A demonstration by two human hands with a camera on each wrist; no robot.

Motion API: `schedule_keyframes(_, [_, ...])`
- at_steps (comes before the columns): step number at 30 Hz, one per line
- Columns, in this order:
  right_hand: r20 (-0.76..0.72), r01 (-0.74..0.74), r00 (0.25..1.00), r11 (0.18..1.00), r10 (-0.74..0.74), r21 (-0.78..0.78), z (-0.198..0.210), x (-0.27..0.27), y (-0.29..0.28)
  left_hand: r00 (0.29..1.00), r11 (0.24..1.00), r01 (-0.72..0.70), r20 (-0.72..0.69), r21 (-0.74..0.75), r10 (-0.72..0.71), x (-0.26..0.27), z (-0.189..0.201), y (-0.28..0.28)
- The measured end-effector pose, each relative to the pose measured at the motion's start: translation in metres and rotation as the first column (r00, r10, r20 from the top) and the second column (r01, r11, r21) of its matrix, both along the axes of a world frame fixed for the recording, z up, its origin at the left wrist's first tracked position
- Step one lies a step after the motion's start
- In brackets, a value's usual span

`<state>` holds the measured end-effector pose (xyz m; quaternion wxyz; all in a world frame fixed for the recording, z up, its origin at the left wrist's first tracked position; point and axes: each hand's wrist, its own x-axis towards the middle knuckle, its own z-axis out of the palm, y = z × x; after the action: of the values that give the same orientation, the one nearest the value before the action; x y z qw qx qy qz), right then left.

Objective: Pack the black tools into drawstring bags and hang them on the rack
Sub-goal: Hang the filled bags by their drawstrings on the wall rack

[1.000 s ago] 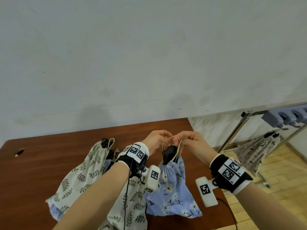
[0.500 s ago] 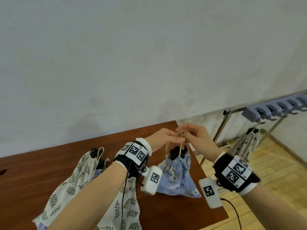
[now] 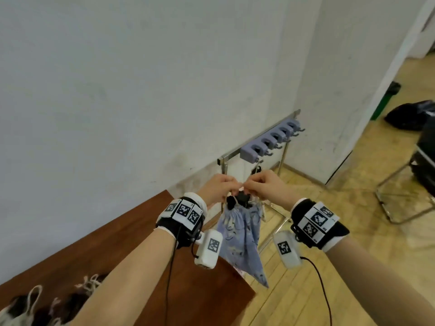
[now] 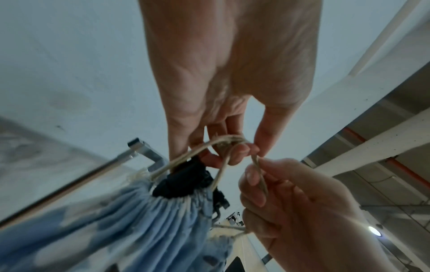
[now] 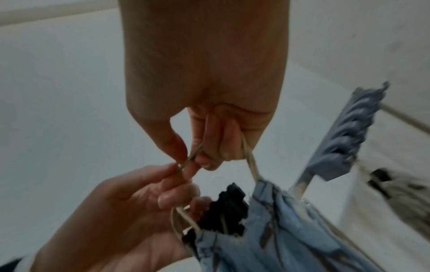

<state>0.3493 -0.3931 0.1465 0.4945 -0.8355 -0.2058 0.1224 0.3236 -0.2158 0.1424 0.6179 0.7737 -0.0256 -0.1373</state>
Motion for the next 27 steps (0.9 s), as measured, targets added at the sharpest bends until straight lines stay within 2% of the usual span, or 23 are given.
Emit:
schedule_keyframes(3, [-0.107, 0.03, 0.994, 0.998, -0.023, 0.061, -0.01, 0.026, -0.053, 0.998, 0.998, 0.054, -0.007, 0.01, -0.054, 0.029, -0.005, -0.046])
schedule_keyframes(6, [-0.141, 0.052, 0.989, 0.996, -0.041, 0.074, -0.023, 0.051, -0.102, 0.994, 0.993, 0.113, -0.015, 0.03, -0.112, 0.057, -0.016, -0.094])
schedule_keyframes(14, [-0.253, 0.048, 0.967, 0.996, -0.028, 0.07, -0.05, 0.125, -0.2, 0.987, 0.999, 0.03, -0.157, -0.023, -0.033, 0.127, -0.047, -0.205])
schedule_keyframes(18, [-0.247, -0.001, 0.969, 1.0, 0.006, 0.021, -0.051, 0.162, -0.217, 0.967, 0.994, -0.081, -0.245, -0.068, 0.062, 0.148, -0.055, -0.235])
schedule_keyframes(22, [-0.238, -0.073, 0.968, 0.997, 0.077, 0.026, -0.054, 0.208, -0.214, 0.959, 0.994, -0.092, -0.274, -0.053, 0.074, 0.18, -0.056, -0.239])
schedule_keyframes(27, [-0.307, -0.142, 0.941, 0.989, 0.145, 0.034, -0.068, 0.272, -0.192, 0.95, 0.992, -0.127, -0.289, -0.014, 0.118, 0.226, -0.059, -0.228])
